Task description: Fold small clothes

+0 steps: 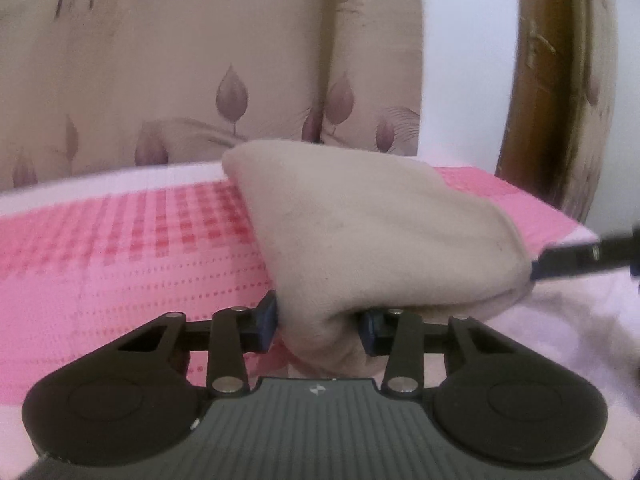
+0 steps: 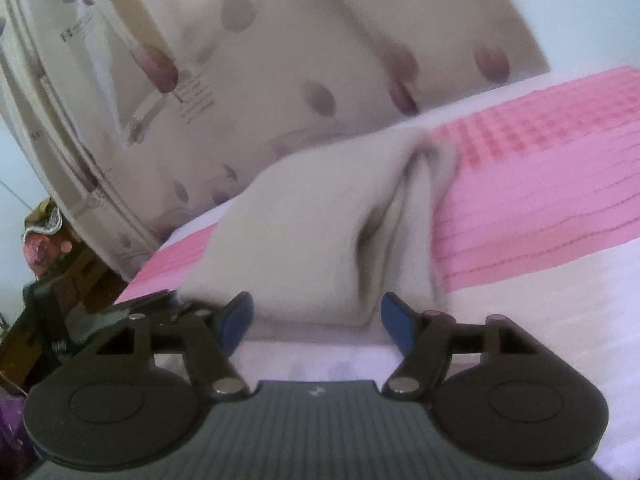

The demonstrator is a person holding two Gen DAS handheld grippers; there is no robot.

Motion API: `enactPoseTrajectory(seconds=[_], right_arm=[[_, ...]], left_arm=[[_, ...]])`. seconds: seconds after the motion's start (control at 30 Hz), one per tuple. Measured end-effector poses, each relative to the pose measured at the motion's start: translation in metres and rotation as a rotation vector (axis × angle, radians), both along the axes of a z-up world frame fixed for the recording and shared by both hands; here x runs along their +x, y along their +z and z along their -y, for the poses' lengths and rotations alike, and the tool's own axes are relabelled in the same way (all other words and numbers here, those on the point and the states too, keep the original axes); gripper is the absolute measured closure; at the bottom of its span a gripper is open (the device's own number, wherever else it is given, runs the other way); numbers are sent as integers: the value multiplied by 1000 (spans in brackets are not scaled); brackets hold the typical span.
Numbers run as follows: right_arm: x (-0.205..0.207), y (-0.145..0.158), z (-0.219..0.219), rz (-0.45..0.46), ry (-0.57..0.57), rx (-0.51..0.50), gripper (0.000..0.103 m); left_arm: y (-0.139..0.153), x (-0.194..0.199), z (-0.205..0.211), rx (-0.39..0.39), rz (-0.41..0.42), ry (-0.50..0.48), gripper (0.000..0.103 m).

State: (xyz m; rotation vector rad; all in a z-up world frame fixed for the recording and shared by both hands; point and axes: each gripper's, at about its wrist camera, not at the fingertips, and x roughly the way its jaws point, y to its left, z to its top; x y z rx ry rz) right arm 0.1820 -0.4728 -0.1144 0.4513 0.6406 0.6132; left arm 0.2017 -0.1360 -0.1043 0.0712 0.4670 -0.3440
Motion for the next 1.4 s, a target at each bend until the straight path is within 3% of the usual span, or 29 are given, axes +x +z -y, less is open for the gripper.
enactPoseTrajectory(seconds=[0.1, 0.17, 0.4, 0.5, 0.6, 0.83, 0.9, 0.97, 1.03, 1.07, 1.1, 1.27, 1.33, 1.4], right_arm=[[5, -6, -12, -83, 12, -38, 33], [7, -7, -9, -89, -2, -9, 31], [23, -10, 2, -109, 5, 223, 31], [32, -20, 15, -131, -25, 415, 31], [44, -28, 14, -199, -67, 345, 32], [68, -35, 14, -228, -58, 421, 24], [74, -30, 7, -236, -34, 380, 16], [78, -25, -4, -217, -11, 328, 15], [75, -20, -16, -171, 0, 229, 26], [72, -16, -23, -138, -2, 147, 67], [71, -15, -27, -129, 2, 86, 85], [52, 19, -36, 24, 0, -215, 86], [43, 39, -30, 81, -15, -284, 88], [39, 59, -12, 109, -42, -297, 93]], left_arm=[[0, 5, -4, -31, -30, -1, 60], [0, 5, -5, -33, -33, -1, 60], [0, 6, -4, -30, -44, -1, 59], [0, 7, -5, -35, -51, 1, 57], [-1, 8, -5, -38, -55, 0, 57], [-2, 10, -7, -51, -69, 3, 53], [-2, 10, -7, -52, -71, 3, 53], [-2, 10, -6, -53, -72, 1, 53], [-2, 10, -6, -54, -68, 2, 53], [-2, 8, -6, -55, -62, 4, 53], [-1, 6, -6, -55, -49, 3, 58], [5, -11, 12, 29, 35, -27, 61], [8, -14, 11, -18, 24, -24, 61], [9, -16, 14, -12, 25, -26, 61]])
